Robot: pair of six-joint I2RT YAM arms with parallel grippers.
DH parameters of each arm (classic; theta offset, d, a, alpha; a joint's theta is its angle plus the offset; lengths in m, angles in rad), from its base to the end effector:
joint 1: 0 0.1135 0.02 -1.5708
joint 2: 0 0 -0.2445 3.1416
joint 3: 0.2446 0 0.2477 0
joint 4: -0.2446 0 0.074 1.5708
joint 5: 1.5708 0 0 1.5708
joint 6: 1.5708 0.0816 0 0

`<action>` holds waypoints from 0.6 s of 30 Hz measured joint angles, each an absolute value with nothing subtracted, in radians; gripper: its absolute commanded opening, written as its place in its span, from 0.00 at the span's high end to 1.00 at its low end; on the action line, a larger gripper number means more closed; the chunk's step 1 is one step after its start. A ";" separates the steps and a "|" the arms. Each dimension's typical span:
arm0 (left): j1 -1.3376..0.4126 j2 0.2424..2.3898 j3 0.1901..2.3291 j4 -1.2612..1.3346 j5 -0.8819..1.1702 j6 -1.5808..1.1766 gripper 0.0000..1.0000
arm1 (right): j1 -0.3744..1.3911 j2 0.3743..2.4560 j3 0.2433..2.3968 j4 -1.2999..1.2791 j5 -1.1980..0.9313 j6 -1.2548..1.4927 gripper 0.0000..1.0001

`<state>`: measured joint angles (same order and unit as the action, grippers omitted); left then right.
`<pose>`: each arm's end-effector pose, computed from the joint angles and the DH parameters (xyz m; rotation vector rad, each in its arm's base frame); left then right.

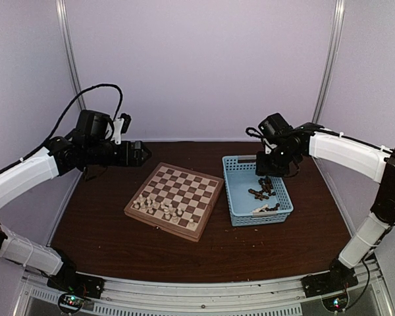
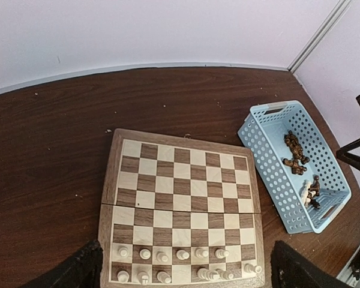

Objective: Set up the chess pieces on the board
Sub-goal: Pick up the chess piece from the storage box.

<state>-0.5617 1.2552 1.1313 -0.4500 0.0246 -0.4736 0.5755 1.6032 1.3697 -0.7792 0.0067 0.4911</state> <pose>0.2703 -0.1725 0.2913 0.1122 2.2087 -0.6193 0.3006 0.1944 0.2286 -0.1085 2.6303 0.3759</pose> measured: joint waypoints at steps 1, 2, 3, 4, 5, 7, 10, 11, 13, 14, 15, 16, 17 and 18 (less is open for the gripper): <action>-0.562 1.255 1.129 -0.448 0.023 -0.474 0.02 | 0.575 1.610 1.379 -0.802 0.022 0.543 0.61; -0.562 1.255 1.126 -0.447 0.023 -0.474 0.03 | 0.575 1.623 1.399 -0.831 0.037 0.598 0.61; -0.562 1.254 1.122 -0.445 0.022 -0.474 0.02 | 0.575 1.640 1.419 -0.851 0.051 0.649 0.61; -0.562 1.253 1.113 -0.444 0.022 -0.473 0.03 | 0.575 1.653 1.430 -0.859 0.058 0.690 0.61; -0.562 1.251 1.103 -0.443 0.019 -0.472 0.03 | 0.575 1.666 1.435 -0.866 0.064 0.728 0.61; -0.562 1.240 1.080 -0.445 0.006 -0.466 0.03 | 0.575 1.688 1.433 -0.875 0.071 0.801 0.60; -0.562 1.213 1.054 -0.468 -0.023 -0.441 0.03 | 0.575 1.705 1.411 -0.879 0.088 0.892 0.59; -0.562 1.203 1.053 -0.479 -0.031 -0.429 0.03 | 0.575 1.708 1.402 -0.882 0.096 0.920 0.59; -0.562 1.182 1.053 -0.496 -0.051 -0.400 0.03 | 0.576 1.712 1.394 -0.892 0.113 0.963 0.59; -0.562 1.174 1.053 -0.501 -0.057 -0.388 0.03 | 0.576 1.715 1.394 -0.896 0.118 0.984 0.59; -0.562 1.161 1.052 -0.506 -0.066 -0.372 0.03 | 0.576 1.720 1.393 -0.899 0.124 1.006 0.58; -0.562 1.150 1.051 -0.510 -0.072 -0.360 0.03 | 0.576 1.724 1.390 -0.899 0.129 1.025 0.58; -0.562 1.139 1.047 -0.512 -0.077 -0.347 0.03 | 0.576 1.730 1.386 -0.901 0.131 1.043 0.58; -0.562 1.127 1.042 -0.514 -0.081 -0.337 0.03 | 0.576 1.737 1.382 -0.901 0.132 1.058 0.58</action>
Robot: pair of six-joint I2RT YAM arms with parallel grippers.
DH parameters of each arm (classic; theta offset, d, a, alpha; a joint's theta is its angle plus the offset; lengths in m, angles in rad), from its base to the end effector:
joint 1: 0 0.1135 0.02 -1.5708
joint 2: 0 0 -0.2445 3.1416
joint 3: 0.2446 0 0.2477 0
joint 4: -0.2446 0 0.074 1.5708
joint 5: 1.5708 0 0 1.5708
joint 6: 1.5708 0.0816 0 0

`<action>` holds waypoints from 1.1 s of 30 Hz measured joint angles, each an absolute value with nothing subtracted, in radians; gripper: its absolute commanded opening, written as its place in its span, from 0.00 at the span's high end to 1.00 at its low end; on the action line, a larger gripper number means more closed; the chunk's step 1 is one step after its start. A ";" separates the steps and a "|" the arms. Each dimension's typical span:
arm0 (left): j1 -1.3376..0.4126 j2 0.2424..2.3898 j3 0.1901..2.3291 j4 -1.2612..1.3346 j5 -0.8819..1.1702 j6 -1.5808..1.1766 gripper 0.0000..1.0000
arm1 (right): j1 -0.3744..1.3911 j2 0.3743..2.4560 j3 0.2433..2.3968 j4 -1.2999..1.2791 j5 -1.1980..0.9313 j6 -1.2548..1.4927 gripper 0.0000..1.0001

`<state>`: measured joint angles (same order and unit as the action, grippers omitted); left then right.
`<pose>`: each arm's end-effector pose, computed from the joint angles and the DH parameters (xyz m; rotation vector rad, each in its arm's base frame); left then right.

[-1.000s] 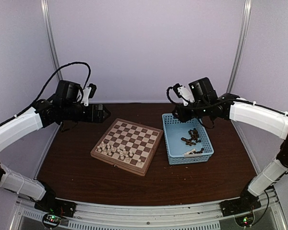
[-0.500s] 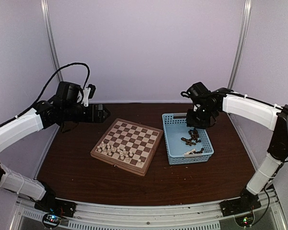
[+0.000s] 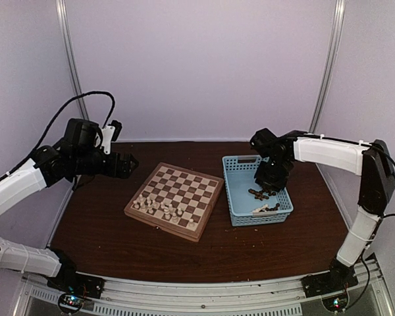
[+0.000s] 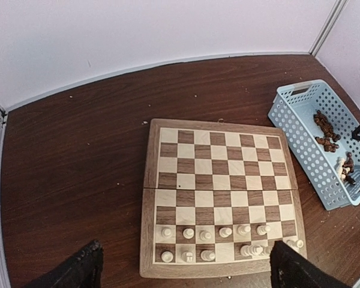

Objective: Set up the chess pieces on the board
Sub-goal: Pick up the chess piece from the storage box.

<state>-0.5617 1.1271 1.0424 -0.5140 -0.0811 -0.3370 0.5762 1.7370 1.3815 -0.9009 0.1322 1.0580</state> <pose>0.2472 -0.1477 0.2862 0.1997 2.1897 -0.4242 0.3031 0.1841 0.1799 0.7026 2.7357 0.1985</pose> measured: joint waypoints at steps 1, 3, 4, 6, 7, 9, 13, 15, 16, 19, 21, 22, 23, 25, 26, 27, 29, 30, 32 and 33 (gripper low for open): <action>-0.562 1.116 1.036 -0.519 -0.085 -0.327 0.04 | 0.576 1.748 1.378 -0.902 0.133 1.074 0.58; -0.562 1.100 1.026 -0.525 -0.087 -0.313 0.04 | 0.576 1.770 1.367 -0.900 0.134 1.102 0.58; -0.562 1.095 1.019 -0.525 -0.086 -0.308 0.04 | 0.576 1.781 1.363 -0.900 0.133 1.111 0.58; -0.562 1.089 1.009 -0.525 -0.086 -0.300 0.04 | 0.576 1.806 1.358 -0.899 0.131 1.132 0.59; -0.562 1.087 1.003 -0.525 -0.086 -0.296 0.04 | 0.576 1.824 1.357 -0.896 0.129 1.139 0.59; -0.562 1.087 0.991 -0.525 -0.083 -0.290 0.04 | 0.576 1.855 1.357 -0.892 0.124 1.153 0.59; -0.562 1.087 0.979 -0.524 -0.070 -0.290 0.04 | 0.576 1.908 1.357 -0.889 0.115 1.169 0.61; -0.562 1.085 0.966 -0.516 -0.062 -0.290 0.04 | 0.576 1.927 1.357 -0.889 0.113 1.183 0.61; -0.562 1.085 0.958 -0.514 -0.060 -0.290 0.04 | 0.576 1.934 1.357 -0.889 0.113 1.187 0.61; -0.562 1.084 0.936 -0.505 -0.052 -0.294 0.04 | 0.576 1.942 1.342 -0.874 0.113 1.209 0.61; -0.562 1.085 0.927 -0.503 -0.047 -0.296 0.04 | 0.576 1.943 1.320 -0.860 0.113 1.225 0.64; -0.562 1.085 0.924 -0.502 -0.044 -0.297 0.04 | 0.576 1.946 1.313 -0.855 0.113 1.230 0.66; -0.562 1.085 0.923 -0.502 -0.042 -0.298 0.05 | 0.576 1.953 1.309 -0.847 0.113 1.237 0.70; -0.562 1.088 0.923 -0.497 -0.038 -0.299 0.05 | 0.576 1.955 1.310 -0.833 0.113 1.238 0.81; -0.562 1.090 0.923 -0.495 -0.037 -0.301 0.06 | 0.576 1.956 1.311 -0.828 0.113 1.239 0.85; -0.562 1.092 0.923 -0.493 -0.035 -0.302 0.06 | 0.576 1.958 1.314 -0.820 0.109 1.238 0.86; -0.562 1.097 0.923 -0.492 -0.029 -0.305 0.07 | 0.576 1.960 1.319 -0.812 0.107 1.234 0.87; -0.562 1.100 0.923 -0.491 -0.025 -0.306 0.07 | 0.576 1.960 1.319 -0.810 0.105 1.230 0.87; -0.562 1.103 0.923 -0.490 -0.020 -0.310 0.07 | 0.576 1.958 1.318 -0.807 0.107 1.217 0.89; -0.562 1.104 0.923 -0.488 -0.019 -0.313 0.07 | 0.576 1.956 1.316 -0.802 0.107 1.208 0.89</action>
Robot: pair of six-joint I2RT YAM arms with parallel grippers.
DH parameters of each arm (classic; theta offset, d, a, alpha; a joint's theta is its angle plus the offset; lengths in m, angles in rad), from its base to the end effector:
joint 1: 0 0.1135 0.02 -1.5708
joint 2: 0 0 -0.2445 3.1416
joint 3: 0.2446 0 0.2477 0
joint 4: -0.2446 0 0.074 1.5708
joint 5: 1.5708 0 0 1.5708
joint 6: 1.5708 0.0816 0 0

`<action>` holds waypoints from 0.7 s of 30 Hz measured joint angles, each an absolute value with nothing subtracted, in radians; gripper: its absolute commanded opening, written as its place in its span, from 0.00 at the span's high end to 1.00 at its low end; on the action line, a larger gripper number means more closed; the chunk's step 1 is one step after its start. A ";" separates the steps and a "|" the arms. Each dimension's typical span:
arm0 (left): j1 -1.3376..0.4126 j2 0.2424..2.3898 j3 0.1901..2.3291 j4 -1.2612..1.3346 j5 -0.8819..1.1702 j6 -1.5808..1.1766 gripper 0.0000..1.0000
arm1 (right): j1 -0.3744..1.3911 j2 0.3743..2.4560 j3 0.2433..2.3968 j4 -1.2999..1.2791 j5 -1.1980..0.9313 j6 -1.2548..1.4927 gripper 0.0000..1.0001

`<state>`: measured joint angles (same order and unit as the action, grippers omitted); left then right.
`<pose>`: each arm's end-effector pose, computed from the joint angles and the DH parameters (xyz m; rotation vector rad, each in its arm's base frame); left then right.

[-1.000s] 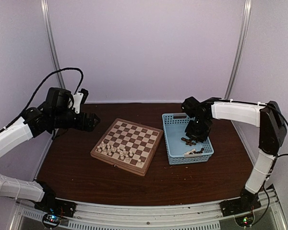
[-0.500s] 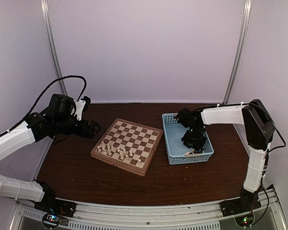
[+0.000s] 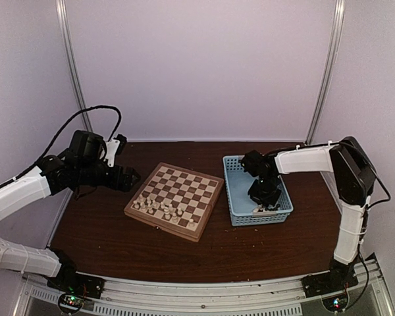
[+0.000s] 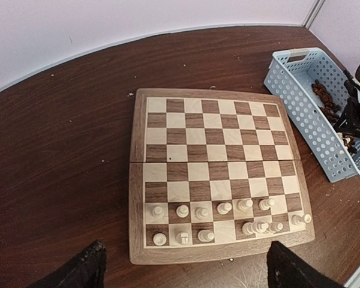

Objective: Set up the chess pieces on the board
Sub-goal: Pick up the chess piece from the storage box.

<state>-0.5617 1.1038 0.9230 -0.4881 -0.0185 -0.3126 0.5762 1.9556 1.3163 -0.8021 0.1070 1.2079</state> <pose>0.2371 -0.1474 0.2511 0.2729 2.2621 -0.4480 0.3070 0.1891 0.0910 0.9345 2.8264 0.0500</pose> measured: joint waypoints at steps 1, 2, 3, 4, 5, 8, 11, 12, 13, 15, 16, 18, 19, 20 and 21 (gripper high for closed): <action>-0.562 1.105 0.923 -0.487 -0.013 -0.315 0.07 | 0.576 1.952 1.312 -0.793 0.108 1.197 0.90; -0.562 1.105 0.923 -0.487 -0.004 -0.318 0.07 | 0.576 1.945 1.303 -0.777 0.109 1.180 0.90; -0.562 1.105 0.923 -0.487 0.003 -0.320 0.07 | 0.576 1.935 1.292 -0.759 0.109 1.161 0.90; -0.562 1.105 0.924 -0.487 0.014 -0.323 0.07 | 0.576 1.921 1.274 -0.725 0.108 1.126 0.90; -0.562 1.105 0.925 -0.488 0.025 -0.324 0.07 | 0.576 1.902 1.254 -0.689 0.106 1.090 0.90; -0.562 1.105 0.937 -0.490 0.052 -0.329 0.07 | 0.576 1.819 1.186 -0.557 0.096 0.965 0.89; -0.562 1.105 0.952 -0.490 0.094 -0.337 0.08 | 0.576 1.693 1.098 -0.388 0.067 0.807 0.89; -0.562 1.105 0.955 -0.490 0.113 -0.339 0.10 | 0.576 1.656 1.076 -0.340 0.057 0.760 0.89; -0.562 1.106 0.959 -0.490 0.141 -0.340 0.11 | 0.576 1.621 1.058 -0.294 0.047 0.710 0.89; -0.563 1.113 0.969 -0.489 0.204 -0.351 0.11 | 0.576 1.565 1.034 -0.207 0.017 0.606 0.89; -0.566 1.121 0.974 -0.485 0.231 -0.358 0.12 | 0.576 1.551 1.029 -0.179 0.004 0.570 0.89; -0.575 1.137 0.976 -0.469 0.273 -0.375 0.12 | 0.576 1.522 1.015 -0.112 -0.032 0.487 0.89; -0.585 1.147 0.976 -0.464 0.290 -0.385 0.12 | 0.576 1.509 1.006 -0.085 -0.049 0.449 0.89; -0.592 1.153 0.976 -0.459 0.300 -0.392 0.12 | 0.576 1.503 1.000 -0.071 -0.059 0.427 0.89; -0.601 1.160 0.976 -0.453 0.311 -0.398 0.12 | 0.576 1.497 0.991 -0.052 -0.070 0.402 0.89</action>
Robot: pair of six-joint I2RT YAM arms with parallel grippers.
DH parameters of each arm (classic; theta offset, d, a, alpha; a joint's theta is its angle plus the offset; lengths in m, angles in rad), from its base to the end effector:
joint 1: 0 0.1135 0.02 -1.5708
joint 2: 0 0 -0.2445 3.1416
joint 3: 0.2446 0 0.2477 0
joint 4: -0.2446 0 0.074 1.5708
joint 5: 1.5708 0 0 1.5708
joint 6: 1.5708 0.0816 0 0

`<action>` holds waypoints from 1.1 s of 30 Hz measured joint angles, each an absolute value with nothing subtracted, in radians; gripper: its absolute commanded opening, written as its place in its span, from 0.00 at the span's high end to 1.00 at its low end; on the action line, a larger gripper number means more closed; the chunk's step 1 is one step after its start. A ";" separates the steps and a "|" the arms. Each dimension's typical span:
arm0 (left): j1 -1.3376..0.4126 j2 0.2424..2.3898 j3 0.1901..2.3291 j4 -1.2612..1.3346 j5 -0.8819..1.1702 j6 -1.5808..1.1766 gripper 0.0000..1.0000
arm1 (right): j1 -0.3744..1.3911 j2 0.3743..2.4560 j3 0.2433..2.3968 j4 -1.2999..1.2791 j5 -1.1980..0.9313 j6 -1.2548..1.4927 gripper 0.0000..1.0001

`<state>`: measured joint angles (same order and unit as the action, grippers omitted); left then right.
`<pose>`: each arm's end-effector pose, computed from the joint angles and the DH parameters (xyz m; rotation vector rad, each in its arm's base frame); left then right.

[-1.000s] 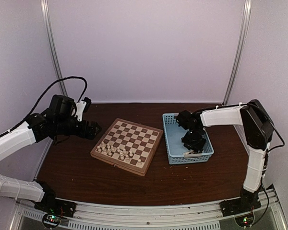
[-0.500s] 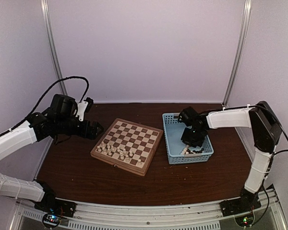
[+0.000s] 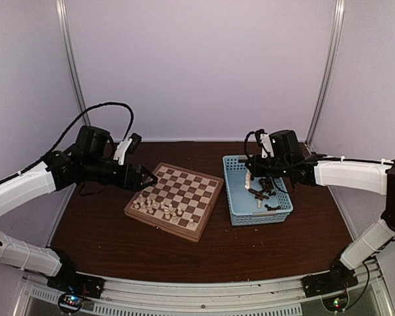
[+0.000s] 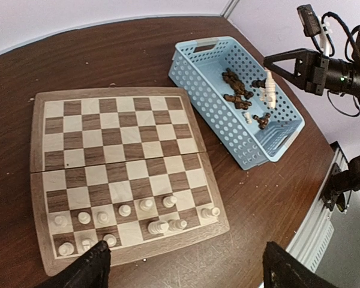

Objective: Set up the chess pieces on the board
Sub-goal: Pick up the chess piece from the storage box.

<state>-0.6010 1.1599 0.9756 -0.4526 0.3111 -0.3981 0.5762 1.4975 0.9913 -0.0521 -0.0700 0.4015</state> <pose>0.2263 -0.1855 0.2624 0.4164 2.2835 -0.8773 0.3098 0.2081 0.2110 -0.2342 2.1852 0.6401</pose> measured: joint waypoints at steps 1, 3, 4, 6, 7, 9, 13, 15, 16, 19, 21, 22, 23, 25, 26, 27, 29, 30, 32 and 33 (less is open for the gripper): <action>-0.609 1.167 0.976 -0.444 0.319 -0.405 0.13 | 0.576 1.494 0.984 -0.042 -0.076 0.384 0.89; -0.623 1.181 0.979 -0.426 0.332 -0.417 0.13 | 0.576 1.487 0.968 -0.020 -0.089 0.352 0.88; -0.629 1.192 0.984 -0.417 0.337 -0.422 0.14 | 0.576 1.483 0.956 -0.009 -0.099 0.337 0.87; -0.641 1.219 1.002 -0.399 0.345 -0.430 0.16 | 0.576 1.474 0.934 0.006 -0.125 0.315 0.87; -0.647 1.233 1.011 -0.388 0.349 -0.434 0.16 | 0.576 1.470 0.926 0.012 -0.141 0.303 0.88; -0.662 1.268 1.032 -0.359 0.358 -0.441 0.19 | 0.576 1.466 0.919 0.015 -0.167 0.282 0.88; -0.699 1.335 1.067 -0.319 0.369 -0.448 0.21 | 0.577 1.463 0.929 -0.016 -0.158 0.255 0.90; -0.714 1.365 1.084 -0.308 0.372 -0.449 0.21 | 0.577 1.496 0.981 -0.107 -0.083 0.259 1.00; -0.720 1.377 1.091 -0.305 0.372 -0.449 0.21 | 0.577 1.537 1.033 -0.167 -0.036 0.262 1.00; -0.734 1.398 1.102 -0.294 0.374 -0.449 0.21 | 0.579 1.668 1.143 -0.251 0.074 0.268 0.96; -0.737 1.401 1.104 -0.289 0.374 -0.449 0.21 | 0.584 1.667 1.090 -0.268 0.102 0.265 0.95; -0.737 1.401 1.104 -0.289 0.374 -0.449 0.21 | 0.590 1.649 1.050 -0.266 0.110 0.262 0.96; -0.738 1.401 1.105 -0.288 0.373 -0.449 0.21 | 0.596 1.628 1.014 -0.268 0.113 0.261 0.96; -0.739 1.401 1.105 -0.287 0.371 -0.449 0.21 | 0.603 1.593 0.981 -0.274 0.105 0.258 0.97; -0.739 1.401 1.105 -0.287 0.371 -0.449 0.21 | 0.605 1.580 0.981 -0.268 0.088 0.255 0.96; -0.740 1.401 1.105 -0.287 0.371 -0.449 0.21 | 0.606 1.568 0.981 -0.251 0.060 0.252 0.96; -0.741 1.401 1.105 -0.284 0.371 -0.451 0.21 | 0.606 1.536 0.972 -0.193 -0.006 0.242 0.96; -0.742 1.401 1.105 -0.282 0.371 -0.452 0.21 | 0.606 1.521 0.967 -0.171 -0.028 0.241 0.96; -0.746 1.401 1.105 -0.274 0.373 -0.456 0.21 | 0.606 1.489 0.951 -0.123 -0.068 0.240 0.96; -0.749 1.402 1.105 -0.265 0.374 -0.460 0.21 | 0.606 1.476 0.945 -0.105 -0.084 0.240 0.96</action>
<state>-0.7494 1.4021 1.1046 -0.2646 0.3740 -0.4599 0.6060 1.4761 0.9451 -0.1047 -0.0841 0.2398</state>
